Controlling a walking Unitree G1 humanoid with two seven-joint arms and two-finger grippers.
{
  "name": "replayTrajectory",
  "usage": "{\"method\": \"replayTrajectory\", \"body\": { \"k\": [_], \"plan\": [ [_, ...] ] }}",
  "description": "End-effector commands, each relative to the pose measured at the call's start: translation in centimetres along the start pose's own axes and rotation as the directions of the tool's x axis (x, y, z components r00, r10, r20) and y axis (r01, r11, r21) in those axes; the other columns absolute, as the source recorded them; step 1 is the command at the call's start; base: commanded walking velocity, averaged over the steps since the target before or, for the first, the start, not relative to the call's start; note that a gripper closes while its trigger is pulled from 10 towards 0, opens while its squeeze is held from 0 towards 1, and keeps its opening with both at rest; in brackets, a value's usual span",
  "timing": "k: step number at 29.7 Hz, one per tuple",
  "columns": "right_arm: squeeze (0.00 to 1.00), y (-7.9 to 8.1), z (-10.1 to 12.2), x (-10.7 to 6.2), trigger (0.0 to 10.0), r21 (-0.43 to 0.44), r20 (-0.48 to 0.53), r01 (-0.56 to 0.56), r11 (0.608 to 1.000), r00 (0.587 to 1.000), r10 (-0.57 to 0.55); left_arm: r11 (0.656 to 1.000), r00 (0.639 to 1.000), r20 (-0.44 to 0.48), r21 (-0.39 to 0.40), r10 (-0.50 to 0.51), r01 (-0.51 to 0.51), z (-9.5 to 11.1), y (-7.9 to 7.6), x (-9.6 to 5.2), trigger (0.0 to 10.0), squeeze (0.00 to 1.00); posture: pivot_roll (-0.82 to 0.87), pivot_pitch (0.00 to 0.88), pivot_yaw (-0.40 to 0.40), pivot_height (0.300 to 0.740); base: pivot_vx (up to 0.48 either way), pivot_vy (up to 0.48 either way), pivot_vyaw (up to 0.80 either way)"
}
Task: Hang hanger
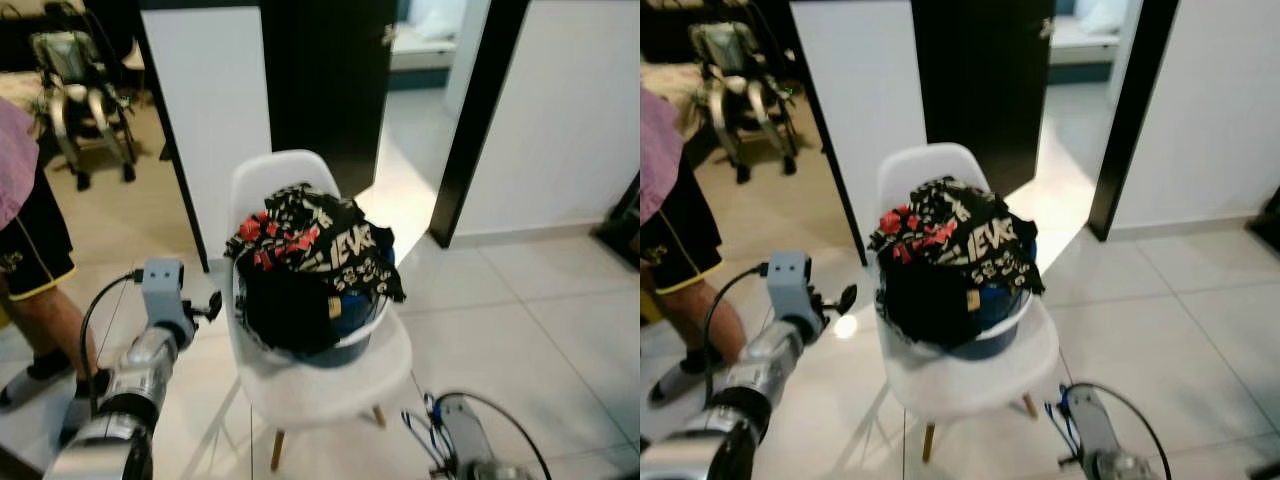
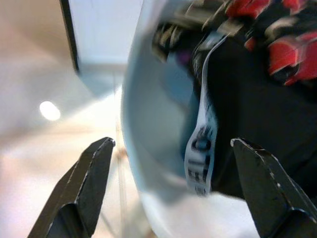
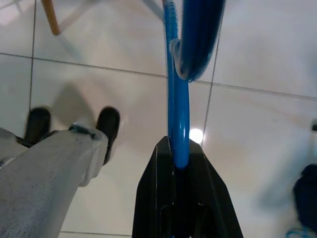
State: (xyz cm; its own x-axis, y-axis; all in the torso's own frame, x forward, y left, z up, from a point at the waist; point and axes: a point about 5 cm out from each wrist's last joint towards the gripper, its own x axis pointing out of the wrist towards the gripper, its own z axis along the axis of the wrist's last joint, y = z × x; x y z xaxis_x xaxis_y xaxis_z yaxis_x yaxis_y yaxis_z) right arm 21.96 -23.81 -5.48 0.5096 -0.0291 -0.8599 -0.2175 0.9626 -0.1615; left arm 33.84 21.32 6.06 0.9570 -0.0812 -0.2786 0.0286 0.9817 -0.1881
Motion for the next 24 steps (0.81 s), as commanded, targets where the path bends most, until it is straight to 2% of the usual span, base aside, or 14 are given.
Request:
{"method": "replayTrajectory", "body": {
  "k": [1, 3, 4, 6, 7, 8, 9, 15, 17, 21, 23, 24],
  "plan": [
    [0.00, 0.5, 0.0, 0.1, 10.0, -0.014, -0.014, -0.010, 1.000, 1.000, 0.010, 0.990, 0.984, -0.157, -0.123, -0.086, 0.067, -3.3, -0.4, -0.7, 10.0, 0.00, -0.01, 0.000, -0.014, 0.740, 0.000, 0.000, 0.00],
    [0.00, 0.5, 0.0, 0.1, 10.0, -0.014, -0.014, -0.010, 1.000, 1.000, 0.010, 0.990, 0.984, -0.157, -0.123, -0.086, 0.067, -3.3, -0.4, -0.7, 10.0, 0.00, -0.01, 0.000, -0.014, 0.740, 0.000, 0.000, 0.00],
    [0.00, 0.4, 0.0, 0.1, 10.0, -0.015, -0.016, -0.009, 1.000, 1.000, 0.009, 0.984, 0.976, -0.187, -0.153, -0.116, 0.087, -3.9, -0.6, -0.9, 10.0, 0.00, -0.01, 0.000, -0.014, 0.740, 0.000, 0.000, 0.00],
    [0.00, 0.4, 0.0, 0.1, 10.0, -0.015, -0.016, -0.009, 1.000, 1.000, 0.009, 0.984, 0.976, -0.187, -0.153, -0.116, 0.087, -3.9, -0.6, -0.9, 10.0, 0.00, -0.01, 0.000, -0.014, 0.740, 0.000, 0.000, 0.00],
    [0.00, 0.4, 0.0, 0.1, 10.0, -0.016, -0.018, -0.009, 1.000, 1.000, 0.008, 0.982, 0.970, -0.216, -0.175, -0.112, 0.074, -4.4, -0.2, -1.2, 10.0, 0.00, -0.01, 0.000, -0.017, 0.740, 0.000, 0.000, 0.00],
    [0.00, 0.4, 0.0, 0.1, 10.0, -0.016, -0.018, -0.009, 1.000, 1.000, 0.008, 0.982, 0.970, -0.216, -0.175, -0.112, 0.074, -4.4, -0.2, -1.2, 10.0, 0.00, -0.01, 0.000, -0.017, 0.740, 0.000, 0.000, 0.00],
    [0.00, 0.3, 0.0, 0.1, 10.0, -0.018, -0.021, -0.008, 1.000, 1.000, 0.007, 0.984, 0.960, -0.259, -0.169, -0.105, 0.062, -5.2, 0.3, -1.7, 10.0, 0.00, -0.02, 0.000, -0.020, 0.740, 0.000, 0.000, 0.00],
    [0.00, 0.1, -0.2, 0.0, 10.0, -0.025, -0.029, -0.006, 1.000, 1.000, 0.005, 0.987, 0.944, -0.311, -0.144, -0.115, 0.073, -6.4, 0.7, -2.5, 10.0, 0.00, -0.05, 0.000, -0.020, 0.740, 0.000, 0.000, 0.00],
    [0.00, -0.1, -0.7, -0.1, 10.0, -0.022, -0.041, 0.001, 1.000, 0.999, -0.002, 0.977, 0.932, -0.304, -0.136, -0.196, 0.161, -6.9, 0.4, -2.8, 10.0, 0.00, -0.08, 0.000, -0.030, 0.740, 0.000, 0.000, 0.00],
    [0.00, -0.3, -1.1, -0.1, 10.0, -0.023, -0.048, 0.005, 1.000, 0.999, -0.006, 0.973, 0.928, -0.298, -0.126, -0.222, 0.192, -7.1, 0.4, -3.1, 10.0, 0.00, -0.10, 0.000, -0.032, 0.740, 0.000, 0.000, 0.00],
    [0.00, -0.5, -1.6, -0.2, 10.0, -0.020, -0.056, 0.008, 1.000, 0.998, -0.009, 0.967, 0.926, -0.282, -0.110, -0.250, 0.228, -7.2, 0.4, -3.3, 10.0, 0.00, -0.11, 0.005, -0.031, 0.740, 0.000, 0.000, 0.00],
    [0.00, -0.7, -2.1, -0.3, 10.0, -0.013, -0.063, 0.013, 1.000, 0.998, -0.014, 0.957, 0.925, -0.247, -0.088, -0.289, 0.276, -7.0, 0.3, -3.4, 10.0, 0.00, -0.13, 0.023, -0.032, 0.740, 0.000, 0.000, 0.00]
  ]
}}
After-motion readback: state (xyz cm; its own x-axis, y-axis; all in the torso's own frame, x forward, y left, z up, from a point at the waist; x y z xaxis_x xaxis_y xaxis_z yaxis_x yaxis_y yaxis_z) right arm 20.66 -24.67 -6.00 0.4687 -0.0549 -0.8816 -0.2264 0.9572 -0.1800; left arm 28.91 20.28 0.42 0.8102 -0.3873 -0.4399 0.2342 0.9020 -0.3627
